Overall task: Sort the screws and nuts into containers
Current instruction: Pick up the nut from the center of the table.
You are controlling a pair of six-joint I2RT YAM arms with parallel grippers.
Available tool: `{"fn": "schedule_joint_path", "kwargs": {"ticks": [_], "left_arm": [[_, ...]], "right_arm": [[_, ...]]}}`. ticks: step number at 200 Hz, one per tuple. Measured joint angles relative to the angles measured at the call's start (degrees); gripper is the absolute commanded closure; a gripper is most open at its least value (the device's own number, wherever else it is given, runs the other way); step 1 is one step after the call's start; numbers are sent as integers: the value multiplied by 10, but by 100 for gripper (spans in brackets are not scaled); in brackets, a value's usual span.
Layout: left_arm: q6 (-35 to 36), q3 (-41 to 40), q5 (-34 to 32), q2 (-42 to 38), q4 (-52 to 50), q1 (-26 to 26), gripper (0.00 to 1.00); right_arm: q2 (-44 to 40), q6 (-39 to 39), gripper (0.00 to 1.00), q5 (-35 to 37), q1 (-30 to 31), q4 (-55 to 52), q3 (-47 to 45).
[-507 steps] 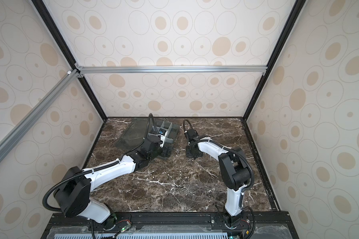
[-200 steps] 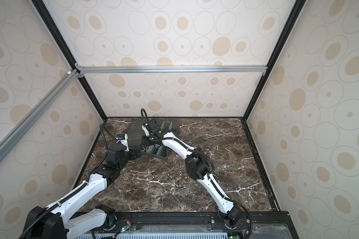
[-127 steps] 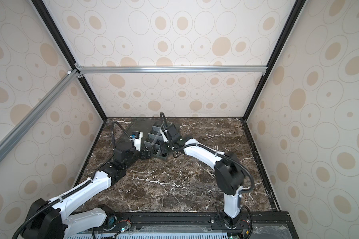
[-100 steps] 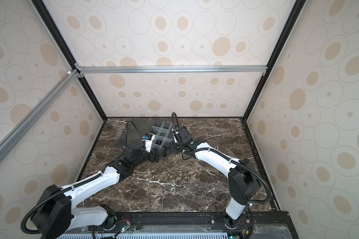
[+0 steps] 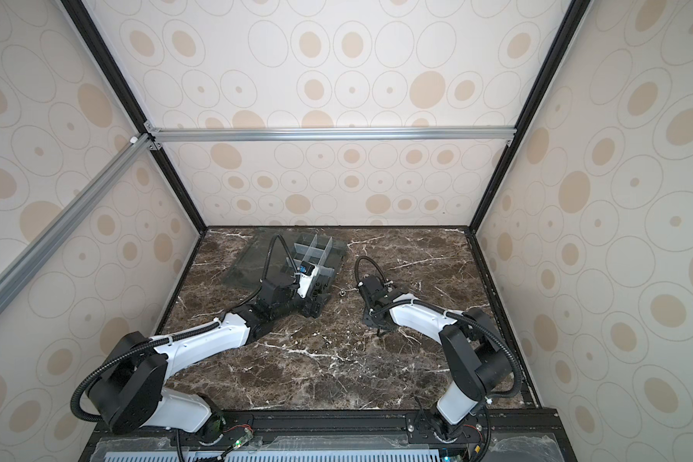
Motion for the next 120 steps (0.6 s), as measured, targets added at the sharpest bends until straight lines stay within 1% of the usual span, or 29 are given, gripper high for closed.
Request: {"fn": "schedule_joint_path", "kwargs": {"ticks": [38, 68, 120], "left_arm": [[0, 3, -2, 9, 1, -1, 11], [0, 3, -6, 9, 1, -2, 11], [1, 4, -14, 9, -2, -3, 11]], "right_arm": [[41, -3, 69, -22, -1, 19, 17], [65, -1, 77, -29, -1, 33, 21], [68, 5, 95, -39, -1, 46, 23]]}}
